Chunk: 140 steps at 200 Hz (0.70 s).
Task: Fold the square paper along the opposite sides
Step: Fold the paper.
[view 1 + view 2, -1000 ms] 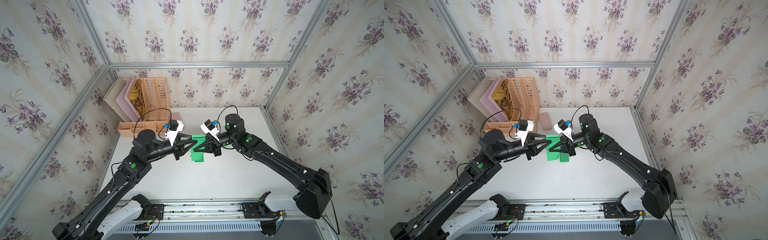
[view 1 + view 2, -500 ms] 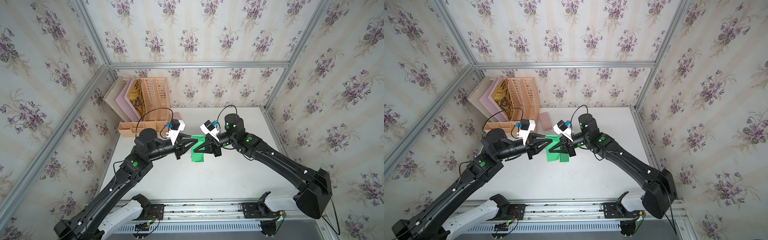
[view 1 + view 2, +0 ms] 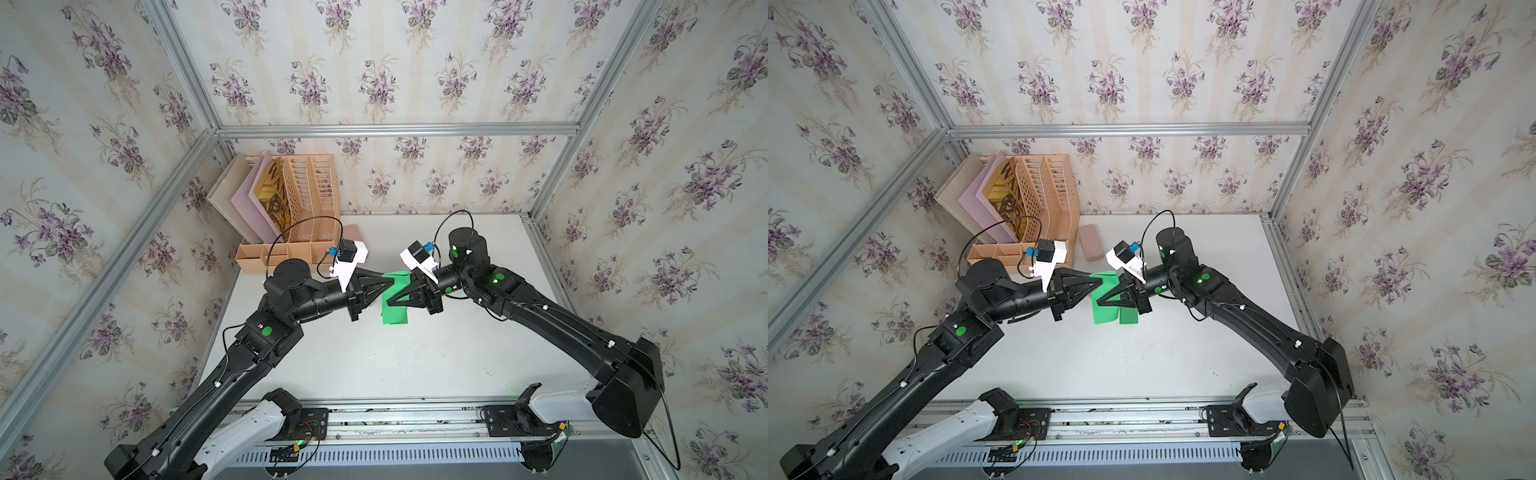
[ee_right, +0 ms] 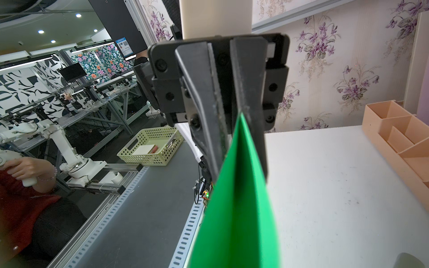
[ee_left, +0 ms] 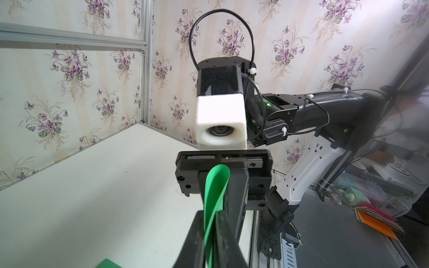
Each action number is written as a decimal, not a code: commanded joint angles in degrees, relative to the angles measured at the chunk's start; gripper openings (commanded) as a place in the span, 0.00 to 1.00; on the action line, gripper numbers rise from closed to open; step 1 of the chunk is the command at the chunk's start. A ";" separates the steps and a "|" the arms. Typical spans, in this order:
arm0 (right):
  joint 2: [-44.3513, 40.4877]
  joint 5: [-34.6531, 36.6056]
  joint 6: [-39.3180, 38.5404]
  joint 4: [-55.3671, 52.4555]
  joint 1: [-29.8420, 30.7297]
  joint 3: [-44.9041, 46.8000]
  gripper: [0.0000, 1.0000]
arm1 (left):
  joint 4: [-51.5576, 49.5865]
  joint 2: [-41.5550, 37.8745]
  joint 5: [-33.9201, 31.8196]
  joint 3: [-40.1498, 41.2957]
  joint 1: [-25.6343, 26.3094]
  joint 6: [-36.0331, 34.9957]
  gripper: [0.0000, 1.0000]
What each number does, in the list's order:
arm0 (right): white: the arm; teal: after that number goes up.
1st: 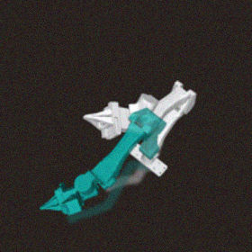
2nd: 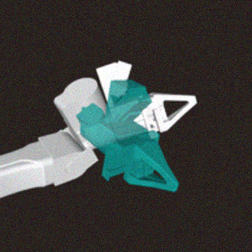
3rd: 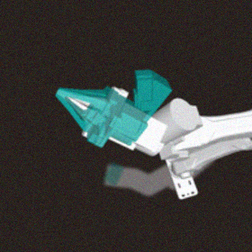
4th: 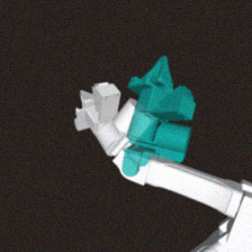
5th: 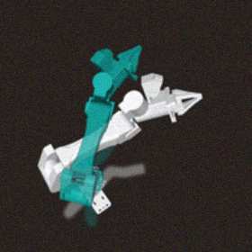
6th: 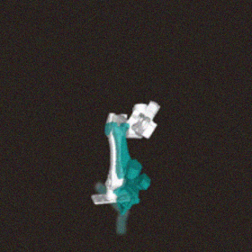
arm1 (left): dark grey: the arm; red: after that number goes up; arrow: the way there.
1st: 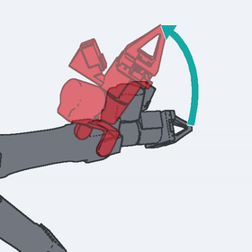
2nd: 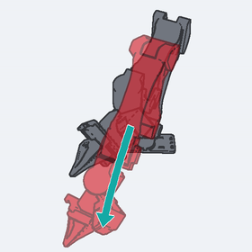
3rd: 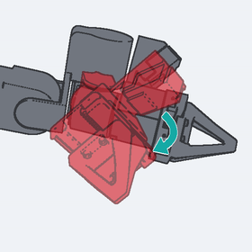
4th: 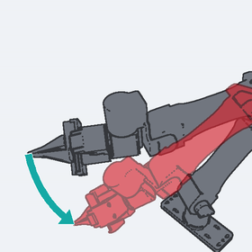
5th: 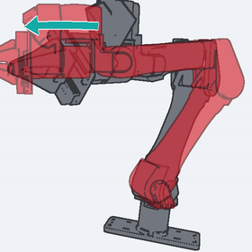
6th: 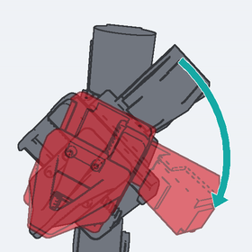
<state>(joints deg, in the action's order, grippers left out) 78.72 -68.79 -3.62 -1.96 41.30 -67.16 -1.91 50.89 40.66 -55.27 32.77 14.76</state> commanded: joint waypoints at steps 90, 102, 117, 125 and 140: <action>-1.11 4.38 -7.20 -10.24 0.01 -5.93 0.22 | -1.93 -0.65 0.12 -0.63 0.01 -1.62 0.00; -0.89 5.10 -8.03 -11.72 0.02 -6.45 0.21 | -2.40 -1.04 0.11 -0.59 0.01 -1.94 0.00; -0.60 6.22 -8.50 -12.82 0.03 -6.80 0.21 | -2.85 -1.38 0.35 -0.63 0.00 -2.22 0.00; -0.43 6.71 -8.68 -13.26 0.05 -7.00 0.21 | -3.01 -1.48 0.53 -0.63 -0.02 -2.26 0.00; -0.17 7.37 -9.04 -13.98 0.01 -7.29 0.20 | -3.28 -1.66 0.92 -0.63 0.01 -2.28 0.00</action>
<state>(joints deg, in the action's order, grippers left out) 78.17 -63.37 -10.66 -13.30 41.30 -73.80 -4.82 49.58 40.64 -55.55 32.77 13.52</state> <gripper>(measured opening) 0.202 0.059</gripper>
